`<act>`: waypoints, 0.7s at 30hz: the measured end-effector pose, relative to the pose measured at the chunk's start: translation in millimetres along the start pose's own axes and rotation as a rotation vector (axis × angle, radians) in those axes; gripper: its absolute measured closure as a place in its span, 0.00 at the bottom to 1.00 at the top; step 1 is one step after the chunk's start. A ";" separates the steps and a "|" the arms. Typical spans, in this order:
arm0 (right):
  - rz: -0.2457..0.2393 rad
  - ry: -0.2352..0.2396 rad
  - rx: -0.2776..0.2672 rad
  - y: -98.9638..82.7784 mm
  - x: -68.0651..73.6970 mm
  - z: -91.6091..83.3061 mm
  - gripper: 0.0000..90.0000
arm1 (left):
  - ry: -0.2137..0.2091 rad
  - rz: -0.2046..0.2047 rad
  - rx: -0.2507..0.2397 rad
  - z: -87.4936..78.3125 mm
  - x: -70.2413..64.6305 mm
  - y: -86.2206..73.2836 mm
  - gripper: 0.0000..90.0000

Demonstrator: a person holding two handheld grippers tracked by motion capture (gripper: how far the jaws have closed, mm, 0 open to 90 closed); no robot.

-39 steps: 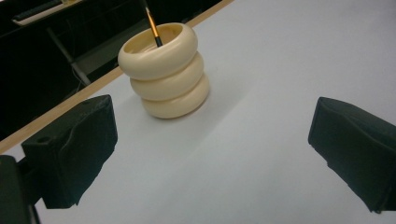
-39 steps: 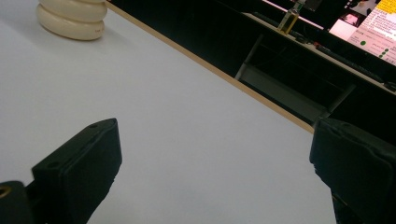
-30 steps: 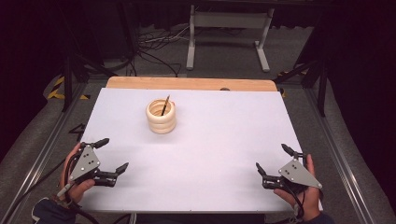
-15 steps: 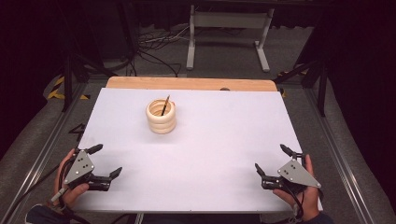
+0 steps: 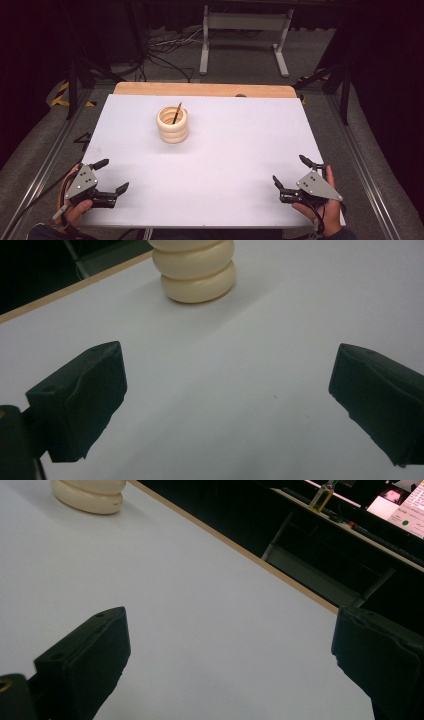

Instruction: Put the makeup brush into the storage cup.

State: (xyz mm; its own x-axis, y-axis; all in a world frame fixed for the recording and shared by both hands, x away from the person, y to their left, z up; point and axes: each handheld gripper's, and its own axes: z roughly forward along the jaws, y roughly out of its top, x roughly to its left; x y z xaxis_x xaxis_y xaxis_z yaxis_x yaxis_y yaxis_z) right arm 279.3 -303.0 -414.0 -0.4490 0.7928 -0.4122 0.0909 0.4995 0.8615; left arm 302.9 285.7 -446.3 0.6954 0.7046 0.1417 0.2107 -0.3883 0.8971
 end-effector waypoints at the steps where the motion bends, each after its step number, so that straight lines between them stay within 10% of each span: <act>1: -0.001 0.001 0.000 0.0 0.2 0.1 0.03 | -0.002 -0.003 0.005 0.6 0.3 -0.5 0.03; 21: -0.009 0.010 0.007 1.5 2.9 0.9 0.03 | -0.017 0.010 -0.003 1.0 -2.0 0.6 0.04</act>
State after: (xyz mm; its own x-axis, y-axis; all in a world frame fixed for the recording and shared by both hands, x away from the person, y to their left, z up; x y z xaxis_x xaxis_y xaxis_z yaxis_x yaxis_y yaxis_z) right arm 278.9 -299.7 -414.2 -0.4588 0.7847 -0.4169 0.0931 0.5090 0.8557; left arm 302.3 283.5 -446.5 0.7089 0.6905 0.1439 0.2014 -0.3936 0.8969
